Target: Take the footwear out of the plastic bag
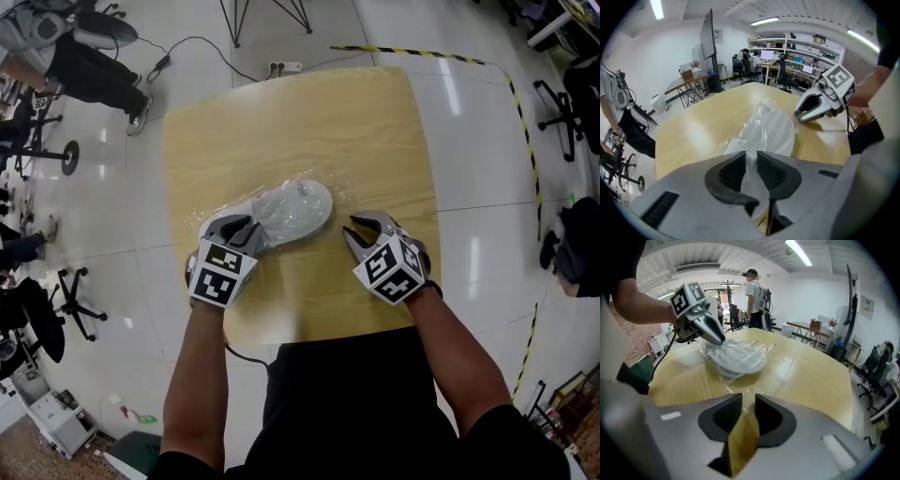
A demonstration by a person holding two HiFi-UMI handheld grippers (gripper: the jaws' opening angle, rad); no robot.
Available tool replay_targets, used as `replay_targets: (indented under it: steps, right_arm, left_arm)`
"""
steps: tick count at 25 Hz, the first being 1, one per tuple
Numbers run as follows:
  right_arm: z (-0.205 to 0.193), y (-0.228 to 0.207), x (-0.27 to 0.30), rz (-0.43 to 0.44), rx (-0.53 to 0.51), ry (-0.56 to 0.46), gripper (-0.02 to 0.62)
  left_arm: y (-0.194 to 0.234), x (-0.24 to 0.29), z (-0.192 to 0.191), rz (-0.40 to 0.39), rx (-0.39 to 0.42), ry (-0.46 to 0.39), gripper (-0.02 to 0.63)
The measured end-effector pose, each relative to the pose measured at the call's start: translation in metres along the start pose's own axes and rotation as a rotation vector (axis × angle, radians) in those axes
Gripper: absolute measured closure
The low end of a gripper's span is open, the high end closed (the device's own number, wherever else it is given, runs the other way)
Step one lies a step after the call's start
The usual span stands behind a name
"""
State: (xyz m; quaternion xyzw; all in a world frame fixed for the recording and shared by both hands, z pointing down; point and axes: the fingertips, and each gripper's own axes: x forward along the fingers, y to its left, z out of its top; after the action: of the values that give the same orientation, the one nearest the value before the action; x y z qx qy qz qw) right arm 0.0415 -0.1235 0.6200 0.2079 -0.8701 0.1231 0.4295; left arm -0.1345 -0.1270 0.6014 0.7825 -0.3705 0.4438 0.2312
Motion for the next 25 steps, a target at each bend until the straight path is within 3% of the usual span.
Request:
replay_targets:
  steps: [6,14,21,25]
  right_arm:
    - [-0.020,0.019,-0.011,0.028,-0.012,0.018,0.594]
    - [-0.041,0.062,-0.034,0.138,-0.017,0.081,0.594]
    - [0.019,0.035,-0.038,-0.005,-0.017,-0.068,0.583]
    - [0.015,0.049,-0.011,0.027,-0.099,0.016,0.508]
  left_arm:
    - [-0.003,-0.006,-0.010,-0.012,0.045,0.032,0.548]
    - [-0.026,-0.024,-0.029,-0.092,0.145,0.046,0.585]
    - [-0.026,-0.042,-0.045,-0.103,0.210,0.058,0.592]
    - [-0.020,-0.052,-0.037,-0.061,0.178,0.003,0.546]
